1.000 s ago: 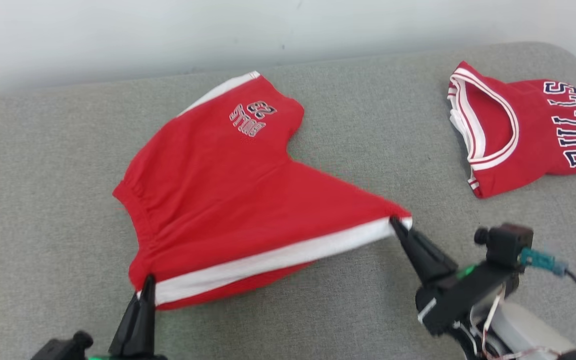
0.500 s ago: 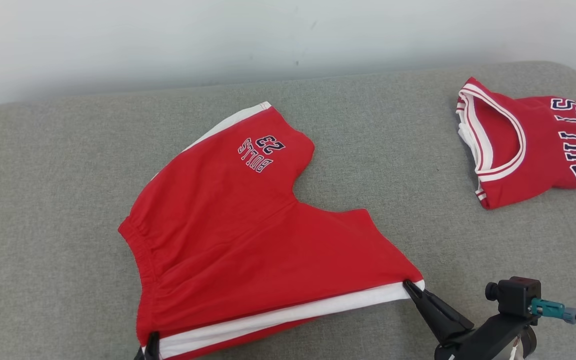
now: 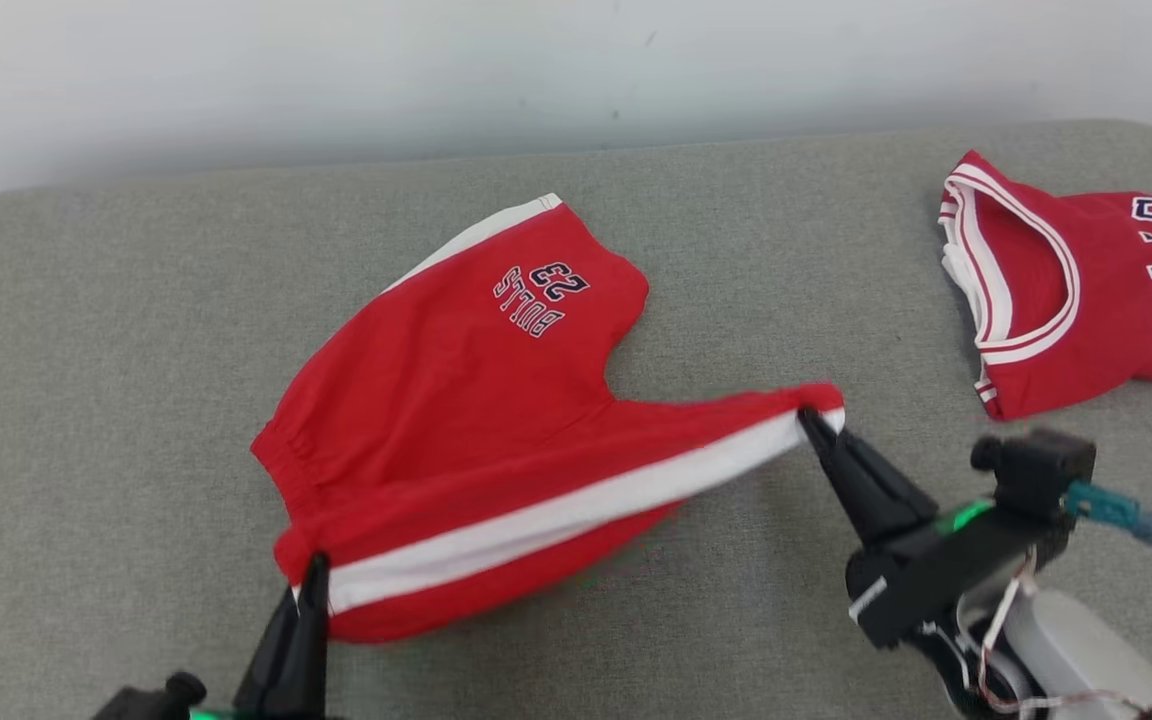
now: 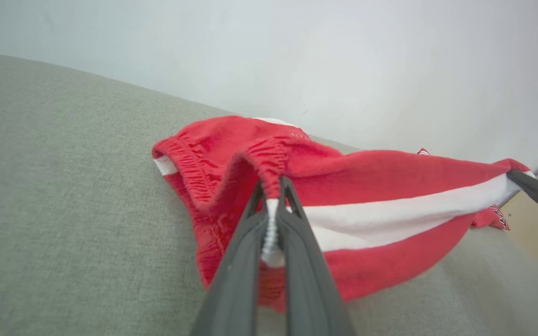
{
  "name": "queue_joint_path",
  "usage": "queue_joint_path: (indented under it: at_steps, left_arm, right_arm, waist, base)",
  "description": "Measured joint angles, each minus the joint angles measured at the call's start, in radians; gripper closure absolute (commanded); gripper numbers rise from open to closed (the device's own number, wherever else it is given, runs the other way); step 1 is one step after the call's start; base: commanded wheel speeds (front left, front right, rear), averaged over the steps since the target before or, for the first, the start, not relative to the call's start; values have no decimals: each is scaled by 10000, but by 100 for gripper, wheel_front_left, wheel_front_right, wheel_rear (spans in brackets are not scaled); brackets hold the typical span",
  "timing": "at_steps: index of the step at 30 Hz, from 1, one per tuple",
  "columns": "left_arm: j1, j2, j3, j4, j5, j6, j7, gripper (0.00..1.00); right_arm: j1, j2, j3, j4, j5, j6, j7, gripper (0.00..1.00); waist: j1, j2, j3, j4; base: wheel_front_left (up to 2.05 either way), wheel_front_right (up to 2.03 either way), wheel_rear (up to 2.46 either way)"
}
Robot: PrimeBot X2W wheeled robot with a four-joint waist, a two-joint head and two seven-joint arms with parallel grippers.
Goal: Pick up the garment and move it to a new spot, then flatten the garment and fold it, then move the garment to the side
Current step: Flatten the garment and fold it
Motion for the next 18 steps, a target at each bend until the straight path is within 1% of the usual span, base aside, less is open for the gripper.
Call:
queue_joint_path:
  at_steps: [3, 5, 10, 18]
  left_arm:
    - [-520, -2, 128, -8, -4, -90, 0, 100]
    - [-865, 15, 178, 54, -13, -105, 0, 100]
    - [-1942, 205, 387, 548, -109, -215, 0, 100]
    - [-3661, 322, 407, 1555, -278, -276, 0, 100]
  right_arm:
    - [-827, 88, -31, 378, -276, 0, 148, 100]
    - [-1447, 263, 6, 704, -259, 0, 272, 100]
    - [-3247, 619, 313, 1816, -370, 0, 447, 100]
    - [-5932, 1298, 1058, 4006, 90, 0, 698, 100]
  waist:
    - [0, 1, 117, 61]
    - [0, 1, 222, 99]
    - [1, 2, 572, 211]
    - [2, 2, 1230, 521]
  base:
    - [0, 0, 0]
    - [0, 0, 0]
    - [0, 0, 0]
    - [0, 0, 0]
